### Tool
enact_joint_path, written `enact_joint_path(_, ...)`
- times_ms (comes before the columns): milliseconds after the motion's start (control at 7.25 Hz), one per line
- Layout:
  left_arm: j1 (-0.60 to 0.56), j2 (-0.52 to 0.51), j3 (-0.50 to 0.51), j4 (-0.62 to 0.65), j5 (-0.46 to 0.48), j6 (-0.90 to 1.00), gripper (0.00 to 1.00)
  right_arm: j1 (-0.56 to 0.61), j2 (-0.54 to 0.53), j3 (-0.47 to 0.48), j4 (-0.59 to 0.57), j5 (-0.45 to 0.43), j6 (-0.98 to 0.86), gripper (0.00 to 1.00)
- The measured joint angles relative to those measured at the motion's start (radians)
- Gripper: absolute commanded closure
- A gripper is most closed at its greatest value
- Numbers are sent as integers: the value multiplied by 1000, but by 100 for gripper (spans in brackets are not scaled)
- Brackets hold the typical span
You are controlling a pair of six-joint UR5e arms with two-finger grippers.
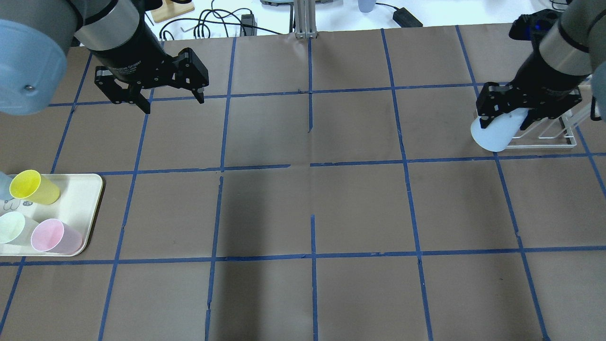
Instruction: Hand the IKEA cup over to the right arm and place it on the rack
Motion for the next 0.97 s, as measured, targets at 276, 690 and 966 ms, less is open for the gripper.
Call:
enact_joint_path(276, 4, 5, 0, 1, 0, 2, 0, -92, 26, 3, -73, -4, -163, 41)
enact_joint_path(690, 7, -1, 2, 16, 0, 50, 0, -148, 88, 6, -169, -6, -261, 43)
enact_joint_path(966, 7, -3, 0, 36, 1, 64, 0, -167, 126, 5, -207, -7, -284, 43)
